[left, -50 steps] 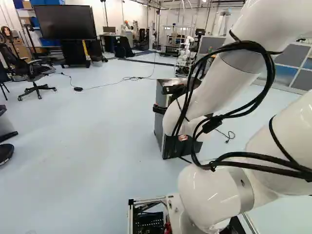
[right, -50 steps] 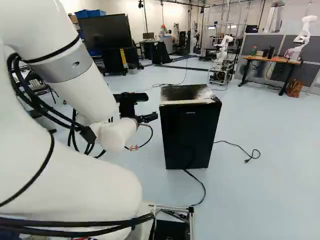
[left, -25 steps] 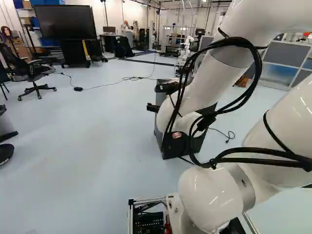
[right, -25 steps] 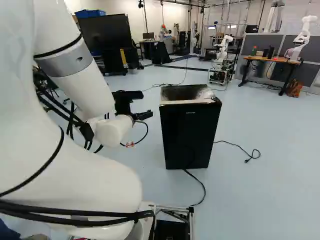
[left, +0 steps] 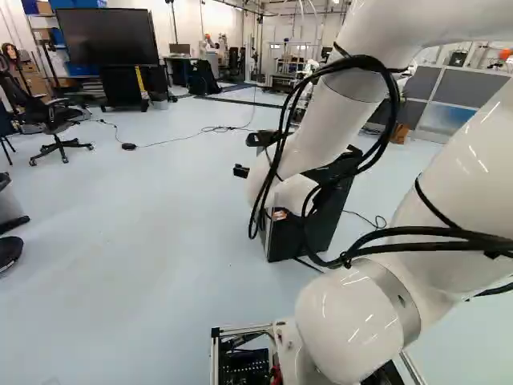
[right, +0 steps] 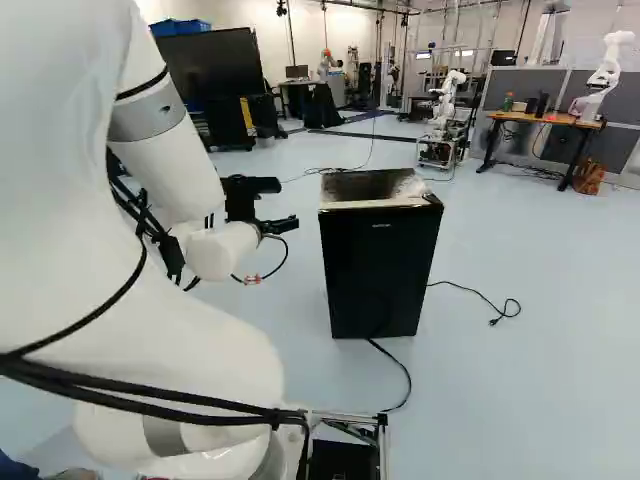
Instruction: Grab a drink from the fridge
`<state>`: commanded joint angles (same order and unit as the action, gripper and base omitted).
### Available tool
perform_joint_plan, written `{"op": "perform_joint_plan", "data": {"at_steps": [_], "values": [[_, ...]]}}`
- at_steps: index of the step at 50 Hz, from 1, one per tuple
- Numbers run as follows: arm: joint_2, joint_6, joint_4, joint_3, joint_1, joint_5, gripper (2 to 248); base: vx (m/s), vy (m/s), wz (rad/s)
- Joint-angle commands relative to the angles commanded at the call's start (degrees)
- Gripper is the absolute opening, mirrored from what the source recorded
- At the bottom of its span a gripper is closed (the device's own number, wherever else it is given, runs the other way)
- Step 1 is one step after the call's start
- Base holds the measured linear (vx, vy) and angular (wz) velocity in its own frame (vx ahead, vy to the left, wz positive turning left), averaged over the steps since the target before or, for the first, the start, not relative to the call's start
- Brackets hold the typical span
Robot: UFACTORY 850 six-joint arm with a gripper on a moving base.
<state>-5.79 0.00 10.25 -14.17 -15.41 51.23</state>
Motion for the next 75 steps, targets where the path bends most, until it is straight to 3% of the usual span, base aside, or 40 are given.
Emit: {"op": "perform_joint_plan", "data": {"at_steps": [30,75], "values": [[2.62,0.00,10.00,-2.28,-6.21,4.02,247,0.000,0.000,0.000],[13.46,0.00,28.76,-6.35,-15.17,14.64,247,0.000,0.000,0.000]]}}
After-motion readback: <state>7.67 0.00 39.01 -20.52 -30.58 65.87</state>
